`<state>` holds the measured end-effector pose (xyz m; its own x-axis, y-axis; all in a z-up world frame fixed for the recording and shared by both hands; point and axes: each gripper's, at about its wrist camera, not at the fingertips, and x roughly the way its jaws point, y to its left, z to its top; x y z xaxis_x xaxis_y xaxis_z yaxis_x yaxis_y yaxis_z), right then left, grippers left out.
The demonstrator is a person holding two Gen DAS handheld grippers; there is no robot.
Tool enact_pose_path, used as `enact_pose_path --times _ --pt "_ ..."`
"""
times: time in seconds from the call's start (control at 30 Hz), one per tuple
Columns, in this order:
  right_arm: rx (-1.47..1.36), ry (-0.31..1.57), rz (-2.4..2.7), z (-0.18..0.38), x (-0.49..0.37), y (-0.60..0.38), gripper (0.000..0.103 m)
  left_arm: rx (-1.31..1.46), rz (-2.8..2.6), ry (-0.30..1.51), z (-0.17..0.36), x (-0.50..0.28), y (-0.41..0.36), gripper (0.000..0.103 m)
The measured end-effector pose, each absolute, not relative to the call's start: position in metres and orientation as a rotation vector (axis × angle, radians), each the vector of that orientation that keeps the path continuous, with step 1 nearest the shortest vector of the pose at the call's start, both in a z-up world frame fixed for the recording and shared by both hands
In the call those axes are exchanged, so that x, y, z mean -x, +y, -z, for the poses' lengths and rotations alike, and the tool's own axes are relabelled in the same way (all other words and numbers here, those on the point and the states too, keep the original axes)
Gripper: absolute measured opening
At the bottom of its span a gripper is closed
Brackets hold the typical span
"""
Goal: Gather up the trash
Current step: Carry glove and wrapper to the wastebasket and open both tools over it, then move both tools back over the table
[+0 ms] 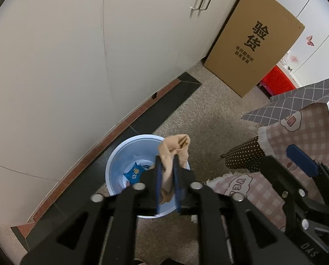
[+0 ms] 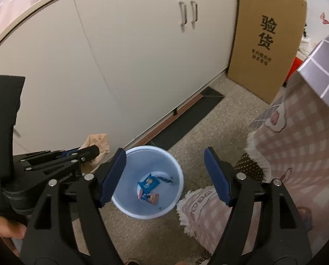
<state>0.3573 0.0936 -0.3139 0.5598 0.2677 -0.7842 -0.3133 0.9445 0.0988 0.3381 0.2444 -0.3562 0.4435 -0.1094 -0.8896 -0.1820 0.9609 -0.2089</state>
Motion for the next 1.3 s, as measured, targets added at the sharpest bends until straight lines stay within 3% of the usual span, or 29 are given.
enact_pose_path --times 0.07,0.1,0.57,0.9,1.3 --pt "0.049 0.906 -0.327 0.312 -0.358 0.091 0.074 0.238 -0.106 1.1 0.35 -0.338 0.242 0.073" --pt "0.048 0.903 -0.318 0.311 -0.359 0.09 0.074 0.225 -0.13 1.083 0.348 -0.337 0.244 0.076" --pt "0.051 0.912 -0.329 0.291 -0.349 0.088 0.075 0.288 -0.123 1.064 0.321 -0.319 0.251 0.076" --pt "-0.063 0.788 -0.356 0.187 -0.319 0.061 0.075 0.341 -0.059 0.861 0.211 -0.29 0.231 0.076" --pt "-0.64 0.769 -0.686 0.087 -0.276 -0.066 0.08 0.256 0.014 0.647 0.075 -0.237 0.136 0.076"
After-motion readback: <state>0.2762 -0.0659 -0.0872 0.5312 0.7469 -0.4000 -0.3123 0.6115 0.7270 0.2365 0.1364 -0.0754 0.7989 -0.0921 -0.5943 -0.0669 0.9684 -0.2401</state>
